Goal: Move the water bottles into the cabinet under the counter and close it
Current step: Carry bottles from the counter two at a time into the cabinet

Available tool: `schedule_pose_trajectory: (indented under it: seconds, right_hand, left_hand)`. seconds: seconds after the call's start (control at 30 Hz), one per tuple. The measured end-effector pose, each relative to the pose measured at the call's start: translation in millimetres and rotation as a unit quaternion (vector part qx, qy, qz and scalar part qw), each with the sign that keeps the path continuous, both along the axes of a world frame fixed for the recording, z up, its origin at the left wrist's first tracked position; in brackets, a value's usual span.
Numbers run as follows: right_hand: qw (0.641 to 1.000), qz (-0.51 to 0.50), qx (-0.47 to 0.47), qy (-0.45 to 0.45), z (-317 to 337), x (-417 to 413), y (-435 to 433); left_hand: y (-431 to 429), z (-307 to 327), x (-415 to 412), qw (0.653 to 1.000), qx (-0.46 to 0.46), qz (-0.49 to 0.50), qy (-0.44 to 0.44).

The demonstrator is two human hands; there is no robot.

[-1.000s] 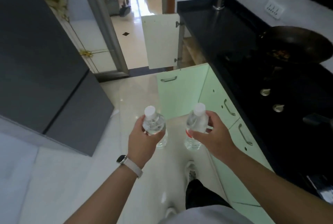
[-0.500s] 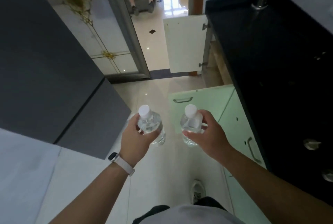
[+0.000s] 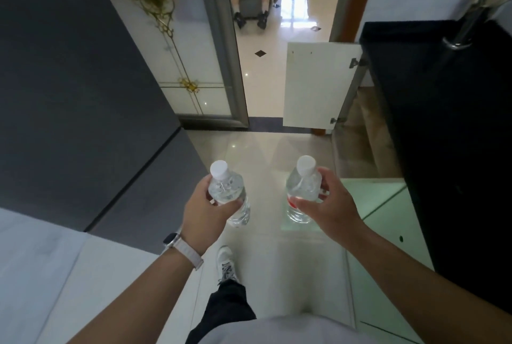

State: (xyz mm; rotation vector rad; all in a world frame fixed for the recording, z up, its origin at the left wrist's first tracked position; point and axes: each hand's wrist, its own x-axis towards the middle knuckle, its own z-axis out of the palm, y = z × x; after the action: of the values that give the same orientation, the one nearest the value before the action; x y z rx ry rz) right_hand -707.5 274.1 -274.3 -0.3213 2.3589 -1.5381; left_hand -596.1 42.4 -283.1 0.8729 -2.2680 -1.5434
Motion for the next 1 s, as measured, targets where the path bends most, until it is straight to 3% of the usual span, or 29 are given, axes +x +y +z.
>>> schedule_pose_trajectory:
  seconds: [0.53,0.73,1.0]
  right_hand:
    - [0.996,-0.088,0.005,-0.021,5.9,-111.6,-207.5]
    - [0.994,-0.107,0.004,-0.020,14.0,-149.0,-231.4]
    - [0.990,-0.138,0.017,-0.033,-26.6,-229.1,-236.1]
  left_hand:
    - [-211.1,-16.6,-157.4,0.992,0.075,-0.098,0.023]
    - [-242.8,-23.8,-209.4,0.987,0.093,-0.128,-0.003]
    - [-250.5,-36.7,-307.8,0.981,0.087,-0.167,-0.051]
